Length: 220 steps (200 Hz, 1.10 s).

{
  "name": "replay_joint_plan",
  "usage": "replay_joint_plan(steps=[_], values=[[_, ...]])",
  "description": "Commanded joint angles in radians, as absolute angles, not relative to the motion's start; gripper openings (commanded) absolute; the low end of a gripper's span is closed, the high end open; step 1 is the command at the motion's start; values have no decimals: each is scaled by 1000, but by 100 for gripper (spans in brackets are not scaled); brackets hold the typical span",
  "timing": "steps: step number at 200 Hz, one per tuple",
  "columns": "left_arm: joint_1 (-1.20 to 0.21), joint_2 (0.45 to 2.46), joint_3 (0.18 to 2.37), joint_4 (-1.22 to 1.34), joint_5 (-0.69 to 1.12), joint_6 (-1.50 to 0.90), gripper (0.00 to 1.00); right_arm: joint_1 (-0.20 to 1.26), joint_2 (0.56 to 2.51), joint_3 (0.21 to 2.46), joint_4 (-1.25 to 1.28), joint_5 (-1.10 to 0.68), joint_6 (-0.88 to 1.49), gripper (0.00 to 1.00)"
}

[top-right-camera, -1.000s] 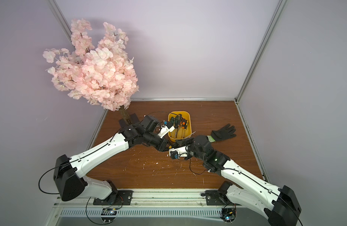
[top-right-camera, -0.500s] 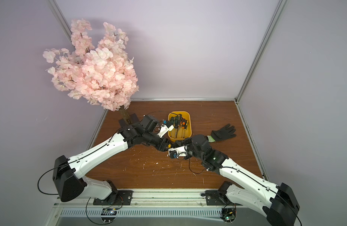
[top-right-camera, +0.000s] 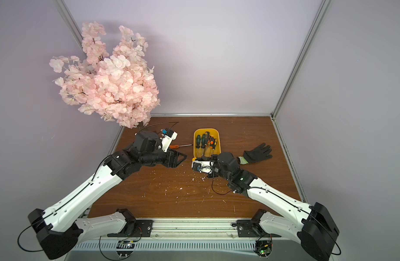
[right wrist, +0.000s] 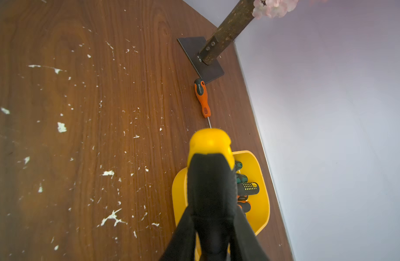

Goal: Put the screwdriver on the desktop into the storage box
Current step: Pick up the screwdriver from the center of the board, then place the screwdriver in the storage box.

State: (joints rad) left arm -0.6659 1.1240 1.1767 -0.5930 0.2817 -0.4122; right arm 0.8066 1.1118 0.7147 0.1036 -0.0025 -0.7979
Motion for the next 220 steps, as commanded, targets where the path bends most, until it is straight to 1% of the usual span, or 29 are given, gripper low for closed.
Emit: replay_joint_plan(steps=[1,58,113,155,182,220], values=[[-661,1084,1137,-603,204,-449,73,781,1159,797,218,26,-604,4],[-661,1012,1057,-598,187,-506,74,689,1389,966,296,30,-208,4],[-661,946,976,-554,196,-556,74,628,1587,1095,363,123,90,4],[-661,940,952,-542,209,-562,74,611,1707,1134,413,210,217,4],[-661,935,950,-543,209,-558,74,601,1766,1150,414,263,309,4],[-661,933,946,-544,207,-554,75,592,1823,1175,375,329,366,4]])
